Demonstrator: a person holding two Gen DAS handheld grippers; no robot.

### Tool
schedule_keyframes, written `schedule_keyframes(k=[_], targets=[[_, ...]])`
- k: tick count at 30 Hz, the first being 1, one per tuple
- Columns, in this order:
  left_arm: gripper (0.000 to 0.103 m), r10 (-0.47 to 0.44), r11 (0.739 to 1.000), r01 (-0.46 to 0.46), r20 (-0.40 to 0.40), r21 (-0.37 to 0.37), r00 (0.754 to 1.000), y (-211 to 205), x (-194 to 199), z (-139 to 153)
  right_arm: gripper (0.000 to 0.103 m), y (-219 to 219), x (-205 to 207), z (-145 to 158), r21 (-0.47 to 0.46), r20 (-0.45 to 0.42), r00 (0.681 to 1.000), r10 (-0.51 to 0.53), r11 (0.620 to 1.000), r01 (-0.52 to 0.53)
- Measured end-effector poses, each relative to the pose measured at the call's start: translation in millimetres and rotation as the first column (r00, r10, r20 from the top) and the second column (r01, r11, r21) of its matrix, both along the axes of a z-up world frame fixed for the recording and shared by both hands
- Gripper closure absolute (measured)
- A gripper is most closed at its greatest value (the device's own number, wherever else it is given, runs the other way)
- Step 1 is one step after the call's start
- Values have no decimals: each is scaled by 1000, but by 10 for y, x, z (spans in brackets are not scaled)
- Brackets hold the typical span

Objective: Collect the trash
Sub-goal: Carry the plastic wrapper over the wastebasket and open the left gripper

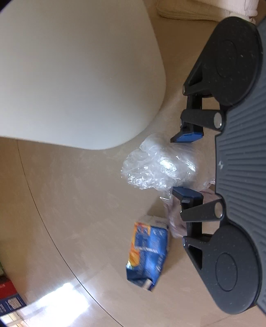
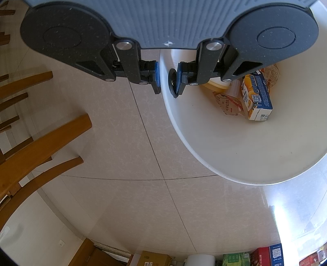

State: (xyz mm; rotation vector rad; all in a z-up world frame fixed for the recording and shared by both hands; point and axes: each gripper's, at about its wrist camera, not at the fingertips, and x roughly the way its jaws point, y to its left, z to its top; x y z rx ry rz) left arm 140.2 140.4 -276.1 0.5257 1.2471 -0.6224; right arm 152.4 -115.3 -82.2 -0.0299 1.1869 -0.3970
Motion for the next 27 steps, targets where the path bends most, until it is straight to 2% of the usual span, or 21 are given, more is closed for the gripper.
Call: schedule_keyframes(k=[4,10,19,24,27], targets=[[59,42,999,-42,-11,-2,999,120,19,182,84,7,1,-1,3,0,1000,0,1000,0],[59,14,999,-15,3,36,1000,223,-13,513,84,0,2,9,4,-1,1000,-2,1000,2],[59,-79,997,79,53,11,995,146,-121,1487,85,25,5,-12,-9,-4,1000,3,1000,-3],[59,-112,993,115,74,-38,991,-29,-155,2069,84,47,10,-28,-18,-7,1000,4,1000,-4],[59,-119,984,128,80,-121,990,-157,-150,2391,85,45,6,-28,-17,-6,1000,4,1000,-5]])
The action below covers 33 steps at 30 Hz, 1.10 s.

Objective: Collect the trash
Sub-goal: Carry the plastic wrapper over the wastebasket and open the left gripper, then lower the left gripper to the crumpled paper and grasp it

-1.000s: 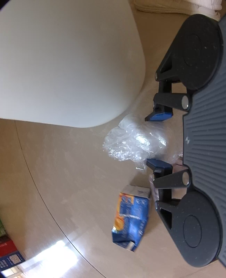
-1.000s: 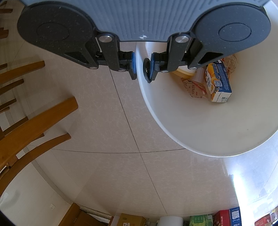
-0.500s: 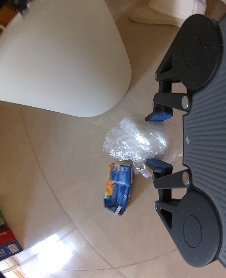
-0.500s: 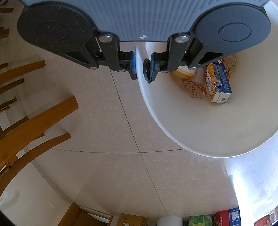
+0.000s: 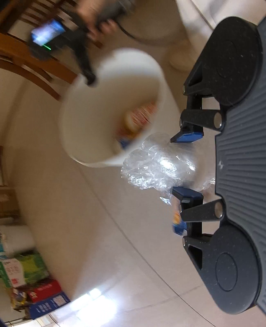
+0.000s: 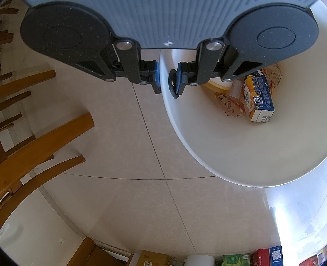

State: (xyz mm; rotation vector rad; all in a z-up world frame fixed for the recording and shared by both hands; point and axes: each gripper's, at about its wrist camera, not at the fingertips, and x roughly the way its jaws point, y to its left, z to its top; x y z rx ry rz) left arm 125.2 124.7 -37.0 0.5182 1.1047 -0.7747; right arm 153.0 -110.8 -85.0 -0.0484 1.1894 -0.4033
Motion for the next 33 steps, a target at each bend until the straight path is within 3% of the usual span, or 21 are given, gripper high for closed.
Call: schedule_keyframes(k=[4,8,9,10,11,12,19,26,33], targets=[[59,-38,993,41,27,-108,999,-286,-32,278,84,1,-3,-1,-1,0,1000,2,1000,-2],[54,-66,979,68,16,-191,998,-671,-25,284,85,-5,-1,2,1,1,1000,1,1000,-1],[47,-73,978,75,17,-196,997,-753,-26,248,84,-7,0,3,2,1,1000,0,1000,0],[27,-81,977,83,21,-194,997,-799,-29,213,84,-8,0,3,3,1,1000,-2,1000,2],[16,-83,977,89,37,-194,996,-840,-49,201,84,-8,0,3,4,1,1000,-3,1000,3],[13,-80,978,90,58,-191,995,-860,-71,188,84,-13,0,5,5,1,1000,-3,1000,3],[13,-29,988,40,72,-152,997,-720,2,132,84,-35,-5,19,10,5,1000,0,1000,0],[10,89,991,-76,129,-107,988,-317,134,22,84,-40,-13,18,14,6,1000,-3,1000,3],[10,238,971,-235,165,-40,957,199,175,-418,85,-38,-12,17,11,4,1000,-1,1000,0]])
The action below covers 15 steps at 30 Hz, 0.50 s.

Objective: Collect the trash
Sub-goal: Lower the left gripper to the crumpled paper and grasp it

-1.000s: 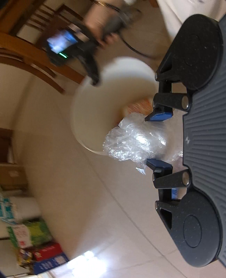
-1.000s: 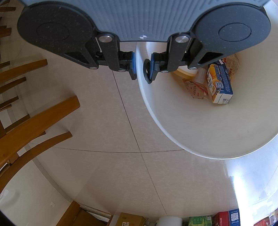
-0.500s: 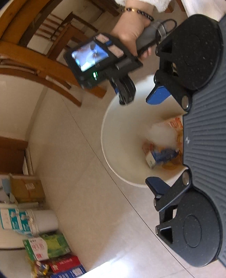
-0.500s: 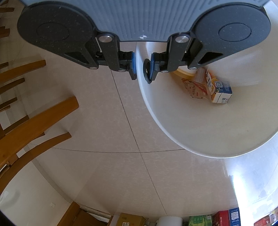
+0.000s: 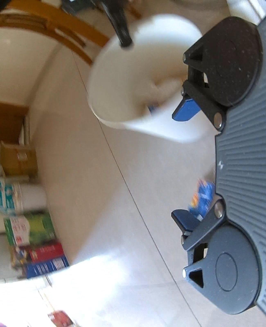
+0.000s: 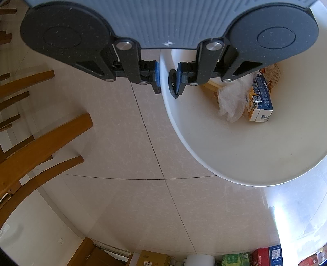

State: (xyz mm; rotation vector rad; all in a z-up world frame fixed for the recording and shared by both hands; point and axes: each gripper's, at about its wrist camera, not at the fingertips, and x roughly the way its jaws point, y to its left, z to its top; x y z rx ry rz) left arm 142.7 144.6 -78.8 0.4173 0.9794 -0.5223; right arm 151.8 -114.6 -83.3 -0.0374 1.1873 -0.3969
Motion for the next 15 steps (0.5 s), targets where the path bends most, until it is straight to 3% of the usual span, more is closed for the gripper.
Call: schedule_keyframes(k=[5,12,15], targets=[[10,80,996,-79,-40,29,996,256,-41,-486,85,10,-2,-6,-6,-1,1000,0,1000,0],[10,194,980,-199,-115,-30,974,457,-155,-1243,85,30,4,-18,-11,-2,1000,0,1000,0],[10,235,971,-239,-106,-23,966,464,-234,-1555,85,32,10,-18,-12,-3,1000,-1,1000,1]])
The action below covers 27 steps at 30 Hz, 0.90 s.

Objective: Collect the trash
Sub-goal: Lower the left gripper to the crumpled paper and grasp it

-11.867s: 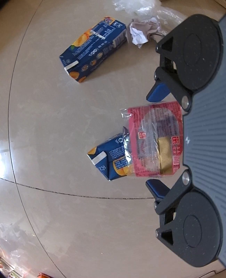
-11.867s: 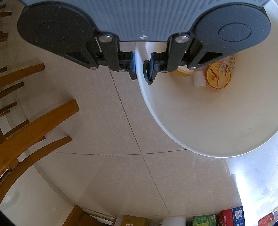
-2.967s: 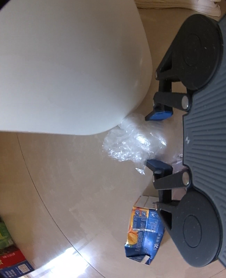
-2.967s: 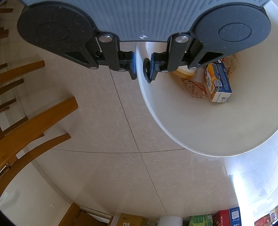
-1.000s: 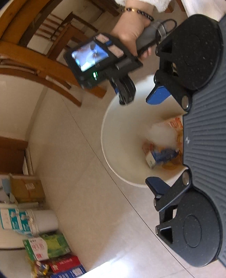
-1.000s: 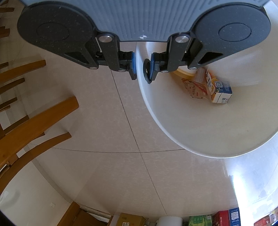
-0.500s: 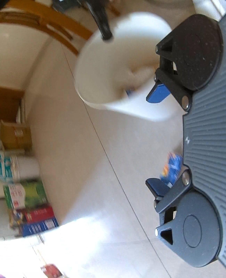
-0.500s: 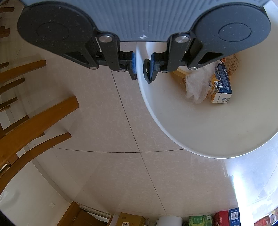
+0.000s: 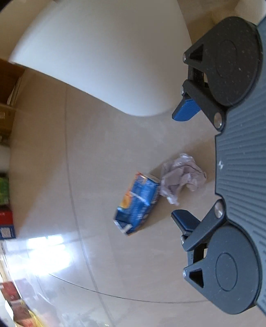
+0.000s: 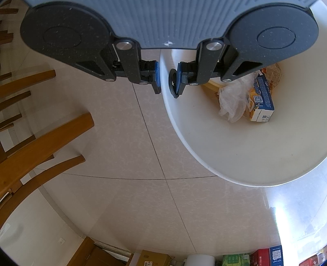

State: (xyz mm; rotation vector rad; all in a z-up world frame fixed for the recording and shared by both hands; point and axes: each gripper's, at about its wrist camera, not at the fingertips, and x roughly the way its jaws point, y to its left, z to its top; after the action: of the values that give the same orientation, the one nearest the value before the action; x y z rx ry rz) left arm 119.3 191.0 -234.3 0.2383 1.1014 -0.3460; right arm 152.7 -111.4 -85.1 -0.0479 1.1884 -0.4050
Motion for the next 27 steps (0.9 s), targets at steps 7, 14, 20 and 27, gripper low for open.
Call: schedule_keyframes(k=[7,14,20,27], targets=[[13,108,994,-108,42,13,993,45,-104,-526,85,9,-3,-3,-6,1,1000,6,1000,-6],[18,166,986,-166,34,-12,985,10,-13,-710,84,-1,-8,9,2,3,1000,4,1000,-4],[38,185,982,-186,30,35,982,-50,108,-835,85,-16,-10,19,8,5,1000,2,1000,-2],[55,172,984,-172,10,39,985,-25,121,-874,85,-26,-8,27,10,4,1000,1,1000,-1]])
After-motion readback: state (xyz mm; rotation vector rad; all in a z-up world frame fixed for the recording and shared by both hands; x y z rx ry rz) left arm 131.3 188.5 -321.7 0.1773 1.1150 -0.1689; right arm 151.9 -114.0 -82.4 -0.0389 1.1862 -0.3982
